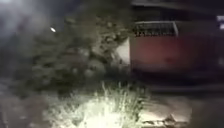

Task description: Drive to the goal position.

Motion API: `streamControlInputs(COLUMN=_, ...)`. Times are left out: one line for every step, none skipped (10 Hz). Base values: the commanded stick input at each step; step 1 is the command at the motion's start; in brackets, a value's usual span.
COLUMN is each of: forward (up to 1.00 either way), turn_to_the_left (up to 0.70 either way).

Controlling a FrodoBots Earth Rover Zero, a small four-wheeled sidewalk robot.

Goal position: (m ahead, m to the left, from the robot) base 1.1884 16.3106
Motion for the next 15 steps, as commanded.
streamControlInputs(forward=0.04, turn_to_the_left=0.00)
streamControlInputs(forward=0.04, turn_to_the_left=0.00)
streamControlInputs(forward=0.04, turn_to_the_left=0.00)
streamControlInputs(forward=0.04, turn_to_the_left=0.00)
streamControlInputs(forward=0.04, turn_to_the_left=0.00)
streamControlInputs(forward=0.04, turn_to_the_left=0.00)
streamControlInputs(forward=0.04, turn_to_the_left=0.00)
streamControlInputs(forward=0.04, turn_to_the_left=0.00)
streamControlInputs(forward=0.04, turn_to_the_left=0.00)
streamControlInputs(forward=0.04, turn_to_the_left=0.00)
streamControlInputs(forward=0.04, turn_to_the_left=0.00)
streamControlInputs(forward=0.04, turn_to_the_left=0.00)
streamControlInputs(forward=0.04, turn_to_the_left=0.00)
streamControlInputs(forward=0.04, turn_to_the_left=0.00)
streamControlInputs(forward=0.04, turn_to_the_left=0.00)
